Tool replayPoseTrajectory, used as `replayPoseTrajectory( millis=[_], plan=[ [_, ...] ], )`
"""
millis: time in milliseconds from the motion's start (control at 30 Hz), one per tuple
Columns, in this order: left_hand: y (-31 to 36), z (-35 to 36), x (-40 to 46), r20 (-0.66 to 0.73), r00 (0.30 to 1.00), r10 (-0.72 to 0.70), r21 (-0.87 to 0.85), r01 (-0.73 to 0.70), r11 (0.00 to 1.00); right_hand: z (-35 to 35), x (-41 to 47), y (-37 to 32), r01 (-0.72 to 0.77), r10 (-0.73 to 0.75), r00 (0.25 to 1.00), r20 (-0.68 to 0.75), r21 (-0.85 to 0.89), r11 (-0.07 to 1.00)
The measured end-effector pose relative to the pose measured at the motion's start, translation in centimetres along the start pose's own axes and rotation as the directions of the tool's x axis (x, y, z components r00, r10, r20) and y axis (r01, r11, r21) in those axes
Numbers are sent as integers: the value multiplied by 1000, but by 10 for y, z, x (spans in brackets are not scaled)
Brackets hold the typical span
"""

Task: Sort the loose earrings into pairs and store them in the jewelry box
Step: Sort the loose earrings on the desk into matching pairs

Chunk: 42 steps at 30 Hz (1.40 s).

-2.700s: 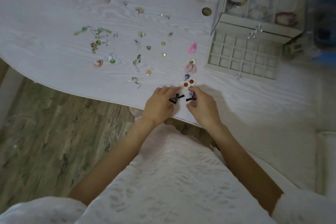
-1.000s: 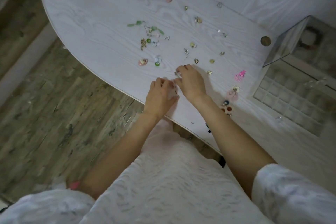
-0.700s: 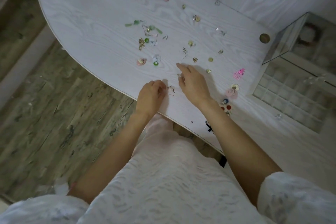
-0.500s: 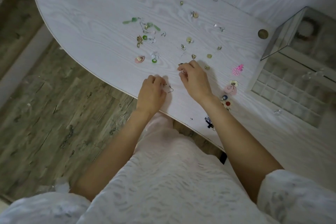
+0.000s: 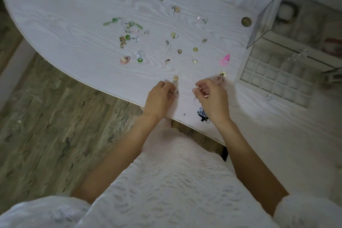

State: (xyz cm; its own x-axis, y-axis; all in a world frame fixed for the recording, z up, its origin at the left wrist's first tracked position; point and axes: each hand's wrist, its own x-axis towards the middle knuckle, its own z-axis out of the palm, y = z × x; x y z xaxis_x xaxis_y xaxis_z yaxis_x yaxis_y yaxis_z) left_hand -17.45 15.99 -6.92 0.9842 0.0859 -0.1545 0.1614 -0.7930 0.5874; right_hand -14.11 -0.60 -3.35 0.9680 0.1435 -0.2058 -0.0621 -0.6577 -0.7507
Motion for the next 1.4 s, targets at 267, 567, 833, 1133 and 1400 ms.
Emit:
replayPoseTrajectory(
  millis=[267, 567, 833, 1133, 1400],
  plan=[
    [33, 22, -2, 85, 982, 168, -19, -167, 986, -29, -23, 48, -176, 184, 973, -137, 70, 982],
    [107, 42, 12, 142, 947, 287, -212, -254, 944, -54, -27, 92, -313, 297, 924, -239, -30, 949],
    [133, 87, 18, 265, 923, 281, -94, -265, 960, -70, -41, 99, -310, 261, 928, -268, -159, 937],
    [146, 93, 23, 361, 884, 298, 72, -345, 936, -62, -38, 103, -296, 245, 921, -304, -136, 945],
    [146, 89, 33, 255, 917, 306, -138, -279, 950, -61, -29, 92, -224, 206, 947, -247, -46, 973]
  ],
)
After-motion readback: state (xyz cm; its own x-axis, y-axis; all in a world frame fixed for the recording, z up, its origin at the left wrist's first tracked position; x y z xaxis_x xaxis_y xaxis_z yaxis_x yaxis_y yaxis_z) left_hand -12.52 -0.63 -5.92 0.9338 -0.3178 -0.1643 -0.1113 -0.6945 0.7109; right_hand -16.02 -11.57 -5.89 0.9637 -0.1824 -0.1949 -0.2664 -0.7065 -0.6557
